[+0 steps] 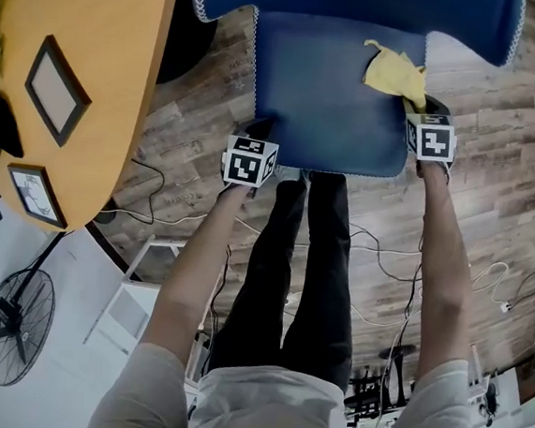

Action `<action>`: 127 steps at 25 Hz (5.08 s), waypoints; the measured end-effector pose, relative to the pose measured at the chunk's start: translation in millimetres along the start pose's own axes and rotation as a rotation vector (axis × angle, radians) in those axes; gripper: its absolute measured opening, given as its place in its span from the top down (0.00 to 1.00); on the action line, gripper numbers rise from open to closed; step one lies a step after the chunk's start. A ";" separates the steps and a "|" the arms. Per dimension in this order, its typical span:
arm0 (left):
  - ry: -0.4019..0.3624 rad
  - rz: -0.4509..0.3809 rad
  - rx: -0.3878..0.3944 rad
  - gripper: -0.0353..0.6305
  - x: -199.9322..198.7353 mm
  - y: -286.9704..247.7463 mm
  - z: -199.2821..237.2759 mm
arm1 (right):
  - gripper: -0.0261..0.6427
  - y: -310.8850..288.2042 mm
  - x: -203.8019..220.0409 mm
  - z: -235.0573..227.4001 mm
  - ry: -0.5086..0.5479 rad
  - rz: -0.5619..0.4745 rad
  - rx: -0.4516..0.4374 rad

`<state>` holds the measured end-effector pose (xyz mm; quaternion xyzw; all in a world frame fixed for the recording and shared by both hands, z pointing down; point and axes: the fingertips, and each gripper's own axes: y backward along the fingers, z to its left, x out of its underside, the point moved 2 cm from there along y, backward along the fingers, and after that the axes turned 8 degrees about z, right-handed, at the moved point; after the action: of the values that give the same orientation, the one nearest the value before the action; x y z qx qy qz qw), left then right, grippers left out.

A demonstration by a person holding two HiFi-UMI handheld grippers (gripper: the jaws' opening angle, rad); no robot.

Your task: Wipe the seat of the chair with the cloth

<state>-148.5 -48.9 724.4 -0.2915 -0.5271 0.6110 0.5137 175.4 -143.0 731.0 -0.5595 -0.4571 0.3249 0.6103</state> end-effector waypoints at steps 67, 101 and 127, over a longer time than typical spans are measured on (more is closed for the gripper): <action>-0.067 -0.147 0.087 0.91 8.2 43.3 37.9 | 0.77 -7.8 7.1 317.2 1.350 -0.018 -0.181; 0.148 -0.158 0.104 0.91 30.1 -9.2 -85.2 | 0.77 9.6 49.6 229.1 1.421 -0.053 -0.447; 0.083 -0.104 0.099 0.91 -0.1 -58.9 -217.0 | 0.76 30.6 125.1 103.0 1.254 0.049 -0.543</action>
<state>65.2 20.9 720.4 -0.2630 -0.4888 0.5963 0.5799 130.4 15.4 720.8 -0.7853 -0.0695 -0.1729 0.5903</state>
